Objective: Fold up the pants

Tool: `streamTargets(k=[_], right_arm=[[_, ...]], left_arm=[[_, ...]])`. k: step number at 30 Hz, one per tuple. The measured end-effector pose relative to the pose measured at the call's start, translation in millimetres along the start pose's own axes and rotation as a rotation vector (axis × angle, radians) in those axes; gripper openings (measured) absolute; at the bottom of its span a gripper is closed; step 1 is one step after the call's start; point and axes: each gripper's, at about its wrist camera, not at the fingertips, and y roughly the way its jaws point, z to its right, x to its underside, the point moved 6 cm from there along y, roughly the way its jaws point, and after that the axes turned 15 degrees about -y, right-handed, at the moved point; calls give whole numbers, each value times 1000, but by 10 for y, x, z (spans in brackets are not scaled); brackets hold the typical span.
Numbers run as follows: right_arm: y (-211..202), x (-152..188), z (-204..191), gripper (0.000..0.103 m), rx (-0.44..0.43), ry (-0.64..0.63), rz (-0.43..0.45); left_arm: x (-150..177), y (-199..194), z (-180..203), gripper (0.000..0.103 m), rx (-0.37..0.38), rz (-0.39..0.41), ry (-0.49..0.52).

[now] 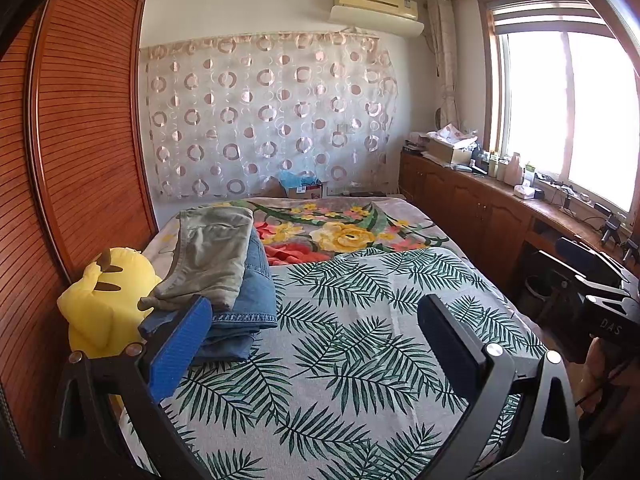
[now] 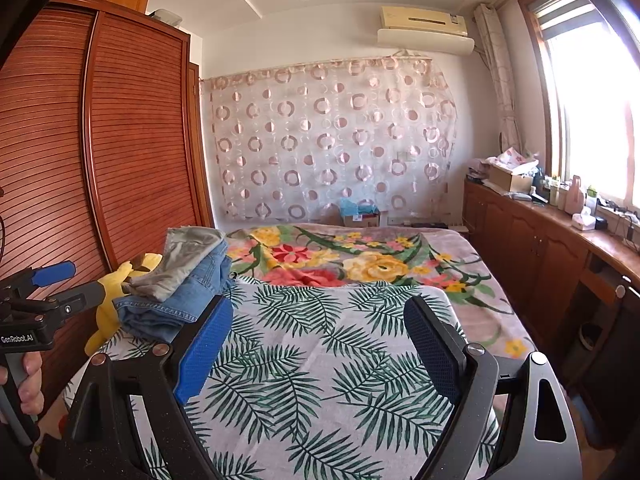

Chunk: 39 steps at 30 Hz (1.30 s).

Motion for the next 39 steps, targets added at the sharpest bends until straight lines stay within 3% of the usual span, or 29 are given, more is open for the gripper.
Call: streamTargets(k=[39], right_arm=[[3, 22, 29, 89, -1, -1, 2]], left_arm=[[1, 12, -4, 103, 1, -3, -1]])
